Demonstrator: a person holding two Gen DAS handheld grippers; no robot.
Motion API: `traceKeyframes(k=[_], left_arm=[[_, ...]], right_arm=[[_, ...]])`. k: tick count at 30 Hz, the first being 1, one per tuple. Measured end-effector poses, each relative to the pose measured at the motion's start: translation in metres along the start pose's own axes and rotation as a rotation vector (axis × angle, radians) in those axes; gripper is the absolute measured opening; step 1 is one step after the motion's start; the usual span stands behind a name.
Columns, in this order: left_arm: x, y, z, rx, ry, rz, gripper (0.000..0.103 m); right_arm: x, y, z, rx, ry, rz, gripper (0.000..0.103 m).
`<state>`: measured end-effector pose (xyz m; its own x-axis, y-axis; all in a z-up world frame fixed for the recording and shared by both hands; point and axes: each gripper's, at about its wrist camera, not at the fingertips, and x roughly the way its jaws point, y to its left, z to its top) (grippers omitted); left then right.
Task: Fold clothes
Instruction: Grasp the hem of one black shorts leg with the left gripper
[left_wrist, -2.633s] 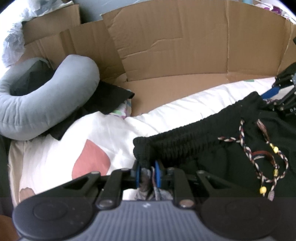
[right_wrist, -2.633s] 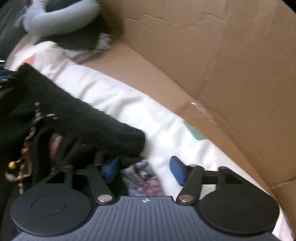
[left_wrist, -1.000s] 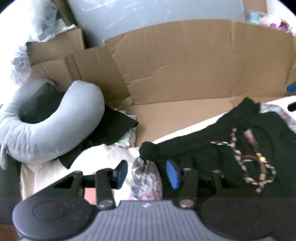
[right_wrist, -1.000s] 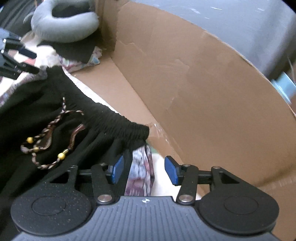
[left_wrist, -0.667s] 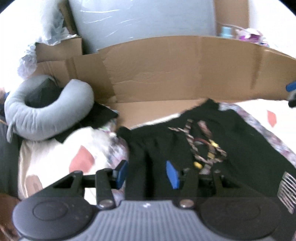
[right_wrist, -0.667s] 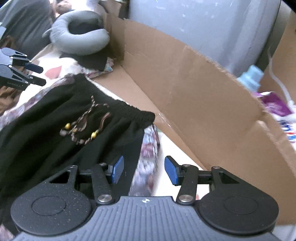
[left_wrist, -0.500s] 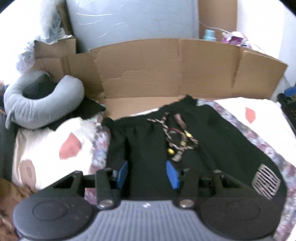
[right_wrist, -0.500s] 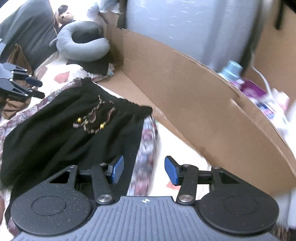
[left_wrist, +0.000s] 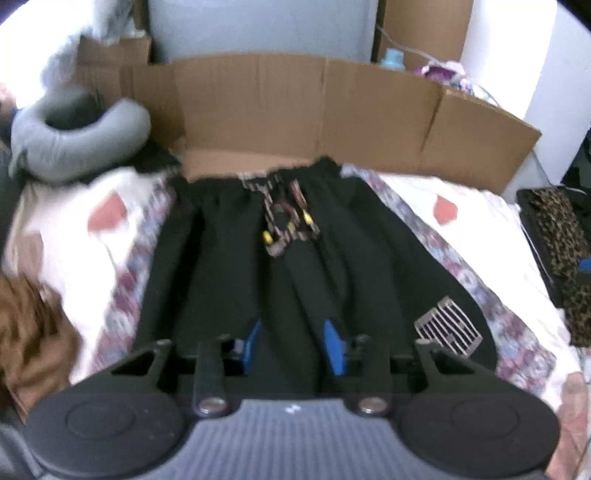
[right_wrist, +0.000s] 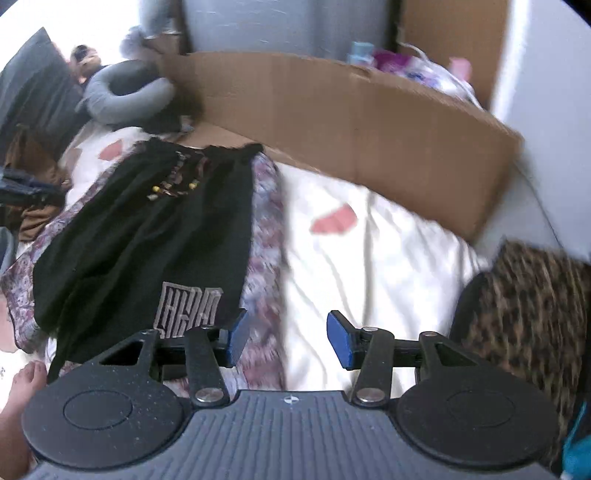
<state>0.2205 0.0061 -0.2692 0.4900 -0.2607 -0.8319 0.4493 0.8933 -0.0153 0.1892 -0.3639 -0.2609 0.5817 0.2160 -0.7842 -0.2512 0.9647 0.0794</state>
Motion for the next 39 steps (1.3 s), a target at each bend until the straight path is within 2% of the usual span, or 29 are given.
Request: traceKeyframes(k=[3,6,12,15,16,17,18,24,29,31,34,38,39], left_arm=[[0.005,-0.008,-0.019,-0.008,0.056,-0.019,0.038],[0.013,-0.013,-0.037,-0.014,0.124,-0.047,0.038],[0.021,-0.021,-0.065,0.023,0.227,-0.106,0.038],[0.027,-0.021,-0.076,-0.006,0.277,-0.131,0.039],[0.03,-0.022,-0.08,-0.014,0.295,-0.139,0.041],[0.034,-0.023,-0.085,-0.019,0.316,-0.15,0.05],[0.036,-0.024,-0.089,-0.024,0.335,-0.159,0.055],[0.042,-0.03,-0.108,-0.053,0.406,-0.235,0.054],[0.054,-0.028,-0.124,-0.118,0.482,-0.263,0.052],[0.055,-0.026,-0.128,-0.154,0.495,-0.29,0.052],[0.06,-0.022,-0.135,-0.208,0.522,-0.328,0.038],[0.063,-0.013,-0.142,-0.293,0.542,-0.374,0.009],[0.063,-0.011,-0.143,-0.308,0.542,-0.379,0.006]], right_arm=[[-0.002,-0.018,-0.027,0.167,-0.035,-0.002,0.047],[0.007,-0.024,-0.048,0.239,-0.008,-0.003,0.037],[0.023,-0.013,-0.071,0.223,0.058,0.01,0.037],[0.028,-0.005,-0.073,0.197,0.074,0.018,0.037],[0.029,-0.004,-0.074,0.19,0.072,0.015,0.037],[0.029,-0.002,-0.074,0.187,0.07,0.01,0.037],[0.03,-0.002,-0.076,0.187,0.069,0.004,0.037],[0.038,-0.007,-0.083,0.209,0.093,-0.03,0.037],[0.042,-0.008,-0.085,0.235,0.119,-0.007,0.037],[0.045,-0.005,-0.086,0.215,0.129,-0.032,0.037],[0.048,-0.009,-0.088,0.241,0.135,-0.054,0.037],[0.052,-0.02,-0.091,0.319,0.138,-0.045,0.037],[0.053,-0.021,-0.092,0.323,0.137,-0.046,0.037]])
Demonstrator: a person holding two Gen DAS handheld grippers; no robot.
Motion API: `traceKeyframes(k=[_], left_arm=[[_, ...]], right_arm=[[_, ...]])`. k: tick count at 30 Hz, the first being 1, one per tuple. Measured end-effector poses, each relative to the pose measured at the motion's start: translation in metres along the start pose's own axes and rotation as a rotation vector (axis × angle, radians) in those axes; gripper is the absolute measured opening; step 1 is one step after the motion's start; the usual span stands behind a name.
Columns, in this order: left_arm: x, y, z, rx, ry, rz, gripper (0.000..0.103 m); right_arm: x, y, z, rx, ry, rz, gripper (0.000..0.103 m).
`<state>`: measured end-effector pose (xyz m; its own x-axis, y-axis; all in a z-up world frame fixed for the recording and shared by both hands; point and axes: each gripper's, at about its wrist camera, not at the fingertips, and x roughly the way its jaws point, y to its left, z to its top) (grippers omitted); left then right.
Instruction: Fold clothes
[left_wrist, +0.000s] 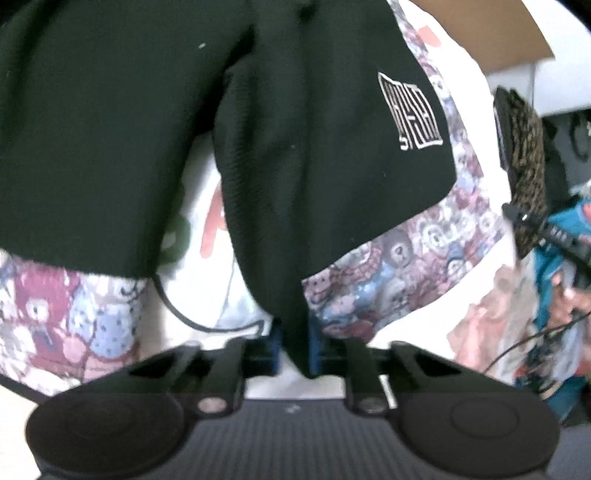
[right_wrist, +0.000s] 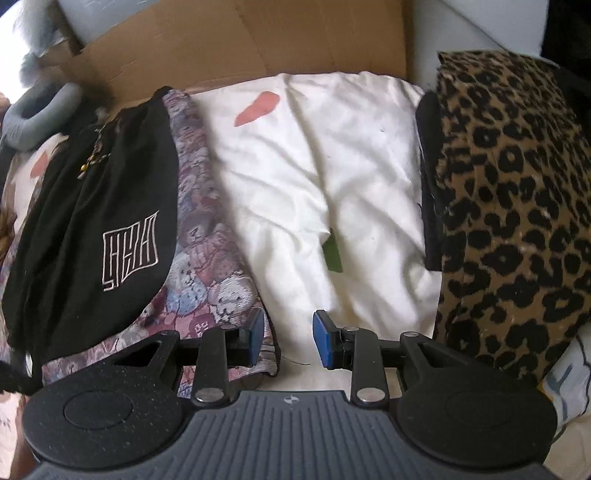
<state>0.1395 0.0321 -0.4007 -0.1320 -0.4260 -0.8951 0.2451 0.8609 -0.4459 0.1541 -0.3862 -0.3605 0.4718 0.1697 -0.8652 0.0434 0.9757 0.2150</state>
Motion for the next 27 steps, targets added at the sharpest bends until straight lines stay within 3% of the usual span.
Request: traceKeyframes(k=[14,27], left_arm=[[0.0,-0.001,0.002,0.03,-0.014,0.081,0.003],[0.006,-0.004,0.002,0.05,-0.005,0.102,0.003]], right_arm=[[0.003,0.001,0.002,0.034,-0.025,0.075,0.037],[0.034,-0.009,-0.017,0.108,0.09,0.158,0.037]])
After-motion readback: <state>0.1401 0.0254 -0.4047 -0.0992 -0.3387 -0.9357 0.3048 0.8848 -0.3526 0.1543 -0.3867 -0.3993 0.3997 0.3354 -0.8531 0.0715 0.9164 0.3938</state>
